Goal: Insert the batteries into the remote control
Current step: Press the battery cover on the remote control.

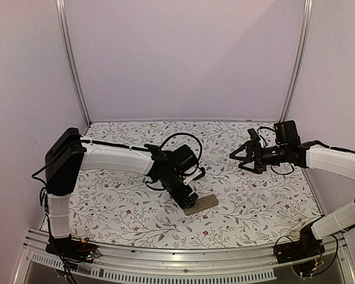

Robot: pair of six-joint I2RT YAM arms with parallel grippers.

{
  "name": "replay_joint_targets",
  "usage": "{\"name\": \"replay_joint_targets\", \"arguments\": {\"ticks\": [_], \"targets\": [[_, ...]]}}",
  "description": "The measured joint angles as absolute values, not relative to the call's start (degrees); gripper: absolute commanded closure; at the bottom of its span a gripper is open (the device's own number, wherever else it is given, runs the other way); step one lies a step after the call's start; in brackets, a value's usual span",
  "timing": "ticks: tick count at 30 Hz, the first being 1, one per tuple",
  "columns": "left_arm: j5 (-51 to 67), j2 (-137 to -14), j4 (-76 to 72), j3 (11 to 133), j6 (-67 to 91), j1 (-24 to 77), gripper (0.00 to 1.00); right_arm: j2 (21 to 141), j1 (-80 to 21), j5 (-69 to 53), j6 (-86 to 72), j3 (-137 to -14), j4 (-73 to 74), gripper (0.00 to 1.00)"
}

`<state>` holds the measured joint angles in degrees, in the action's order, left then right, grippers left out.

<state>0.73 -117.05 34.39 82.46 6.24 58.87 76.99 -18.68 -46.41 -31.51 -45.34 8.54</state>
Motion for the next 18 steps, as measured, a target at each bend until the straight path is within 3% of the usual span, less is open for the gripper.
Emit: {"name": "replay_joint_targets", "arguments": {"ticks": [18], "targets": [[-0.7,-115.6,35.2,80.2,6.0,59.2,0.05,77.0,-18.7,-46.4,-31.5,-45.3,8.5,0.01]]}}
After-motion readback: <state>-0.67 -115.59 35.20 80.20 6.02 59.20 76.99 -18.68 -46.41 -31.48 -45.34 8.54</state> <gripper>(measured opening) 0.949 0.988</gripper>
